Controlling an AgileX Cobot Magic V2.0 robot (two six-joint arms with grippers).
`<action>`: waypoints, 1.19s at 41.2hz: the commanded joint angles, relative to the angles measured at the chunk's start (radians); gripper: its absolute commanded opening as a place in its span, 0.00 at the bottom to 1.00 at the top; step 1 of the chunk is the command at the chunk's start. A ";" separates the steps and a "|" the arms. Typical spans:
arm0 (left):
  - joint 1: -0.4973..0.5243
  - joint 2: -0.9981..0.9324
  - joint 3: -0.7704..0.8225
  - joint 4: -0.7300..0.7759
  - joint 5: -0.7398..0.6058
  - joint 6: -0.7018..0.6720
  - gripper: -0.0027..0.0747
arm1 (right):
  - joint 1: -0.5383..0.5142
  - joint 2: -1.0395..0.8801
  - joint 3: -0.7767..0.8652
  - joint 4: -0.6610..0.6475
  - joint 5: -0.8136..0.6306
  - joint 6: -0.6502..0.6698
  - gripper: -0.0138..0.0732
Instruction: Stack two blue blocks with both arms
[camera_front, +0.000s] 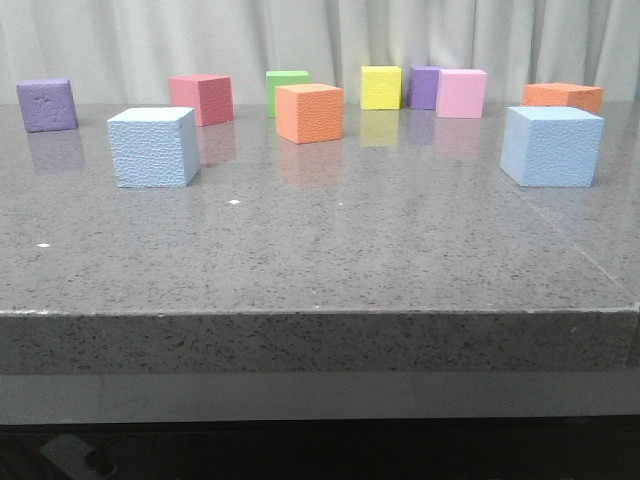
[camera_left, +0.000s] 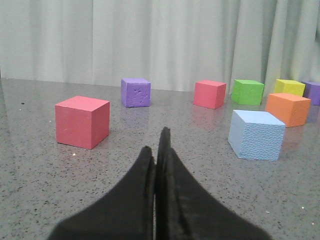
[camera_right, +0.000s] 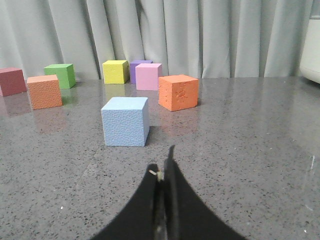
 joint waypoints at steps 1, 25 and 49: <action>-0.002 -0.018 0.001 -0.008 -0.082 0.003 0.01 | -0.002 -0.019 -0.008 -0.001 -0.080 -0.001 0.02; -0.002 -0.018 -0.005 -0.006 -0.160 0.003 0.01 | -0.002 -0.019 -0.009 -0.001 -0.182 -0.001 0.02; -0.005 0.242 -0.679 0.001 0.461 0.003 0.01 | -0.002 0.238 -0.589 -0.001 0.341 -0.001 0.02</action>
